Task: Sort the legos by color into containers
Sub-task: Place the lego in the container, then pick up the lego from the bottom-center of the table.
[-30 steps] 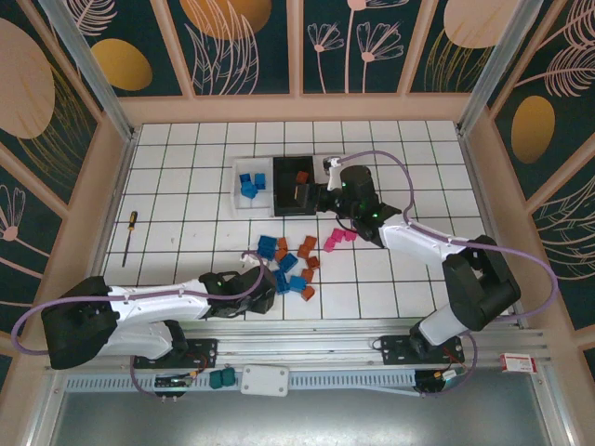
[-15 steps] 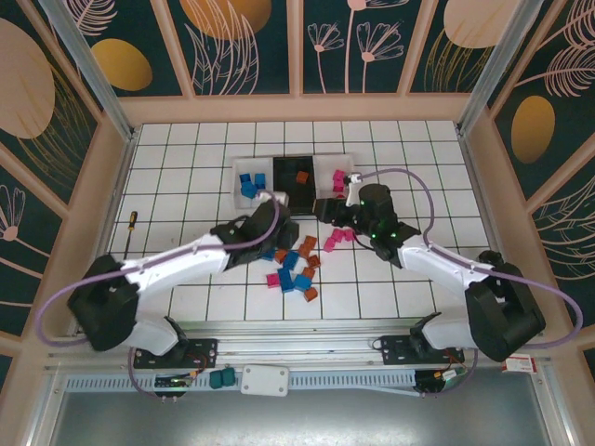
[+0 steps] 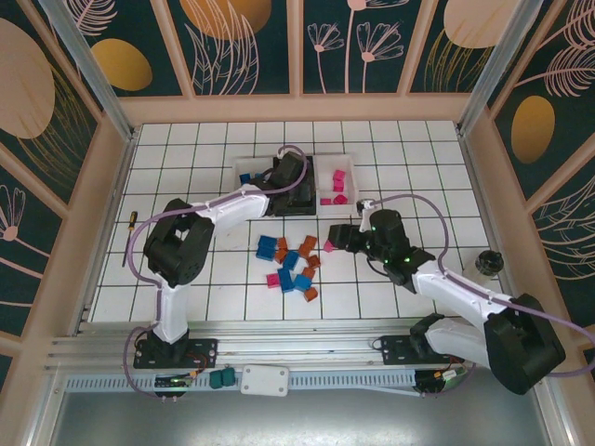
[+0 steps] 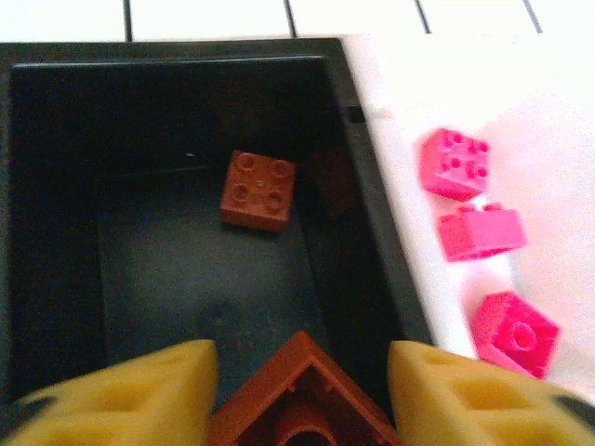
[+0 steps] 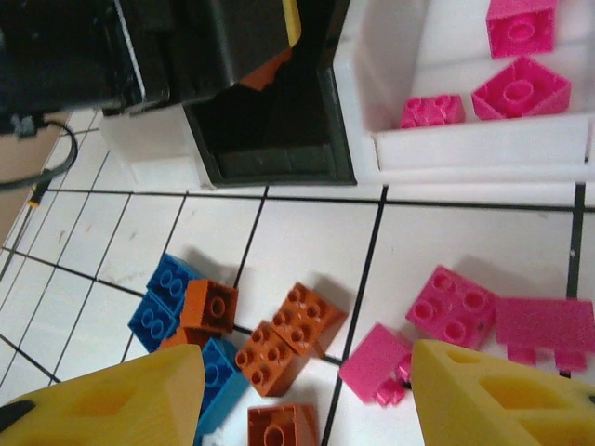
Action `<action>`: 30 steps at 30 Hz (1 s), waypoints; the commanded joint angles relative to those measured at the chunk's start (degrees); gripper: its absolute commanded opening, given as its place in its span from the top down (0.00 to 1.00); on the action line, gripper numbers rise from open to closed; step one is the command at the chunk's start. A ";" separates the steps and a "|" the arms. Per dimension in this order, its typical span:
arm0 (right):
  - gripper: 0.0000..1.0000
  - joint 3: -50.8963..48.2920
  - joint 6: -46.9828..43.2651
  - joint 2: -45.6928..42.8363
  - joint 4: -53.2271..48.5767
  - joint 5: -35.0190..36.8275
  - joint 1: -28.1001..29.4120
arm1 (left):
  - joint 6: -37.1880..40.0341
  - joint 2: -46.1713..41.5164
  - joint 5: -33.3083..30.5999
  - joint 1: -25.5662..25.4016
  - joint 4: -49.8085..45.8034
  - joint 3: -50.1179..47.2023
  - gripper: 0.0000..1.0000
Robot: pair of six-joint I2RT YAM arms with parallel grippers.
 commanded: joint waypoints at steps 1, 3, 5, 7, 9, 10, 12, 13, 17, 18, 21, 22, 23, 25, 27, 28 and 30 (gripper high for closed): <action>0.38 -1.36 -0.07 -1.91 -2.91 0.95 1.52 | -0.08 -0.35 1.92 0.60 -0.57 4.15 0.34; 0.38 -1.82 -0.38 -2.17 -4.33 1.11 2.90 | -0.28 -1.72 2.72 0.58 -0.35 4.87 0.27; 0.38 -2.17 -0.40 -2.20 -5.40 1.16 4.64 | -0.57 -4.06 3.82 0.61 0.22 4.62 0.20; 0.38 -2.35 -0.61 -2.36 -6.32 0.80 7.01 | -1.15 -7.43 5.22 0.60 1.61 2.42 0.14; 0.38 -2.27 -1.28 -2.05 -7.72 0.68 10.78 | -2.08 -12.12 6.68 0.49 3.73 -1.48 0.09; 0.38 -2.11 -1.51 -1.84 -8.54 0.93 12.43 | -2.47 -14.36 7.20 0.50 4.85 -3.44 0.02; 0.38 -1.91 -1.63 -0.90 -10.45 1.31 16.25 | -3.64 -20.09 8.19 0.41 6.99 -8.69 0.01; 0.38 -1.78 -1.48 -0.26 -11.07 1.47 17.65 | -3.93 -22.38 8.45 0.36 7.68 -10.98 0.01; 0.37 -0.67 -1.02 3.24 -13.37 2.08 23.10 | -6.15 -32.54 6.68 0.01 9.68 -22.74 0.01; 0.37 -0.28 -1.08 4.19 -13.82 2.22 24.37 | -6.44 -35.22 5.75 -0.12 10.15 -25.83 0.01; 0.36 1.25 -1.29 6.96 -15.00 3.36 27.58 | -7.75 -42.23 2.84 -0.21 9.96 -33.78 0.01; 0.36 1.91 -1.53 7.94 -15.35 3.81 28.41 | -8.17 -44.14 2.32 -0.27 9.99 -35.75 0.01; 0.36 2.54 -1.78 9.06 -15.79 4.61 29.19 | -8.81 -46.30 1.90 -0.26 9.95 -37.82 0.01; 0.36 3.63 -2.58 11.04 -16.08 5.94 30.20 | -9.51 -49.70 1.24 -0.28 9.79 -41.01 0.01; 0.36 4.65 -2.93 12.82 -15.96 6.48 30.41 | -10.61 -52.34 0.11 -0.24 8.84 -43.62 0.01; 0.36 5.05 -2.91 13.44 -15.66 6.49 30.46 | -10.97 -53.07 -0.12 -0.24 8.61 -44.54 0.01; 0.37 5.81 -3.03 14.90 -15.52 6.73 30.56 | -11.66 -54.26 -0.76 -0.24 7.84 -46.19 0.01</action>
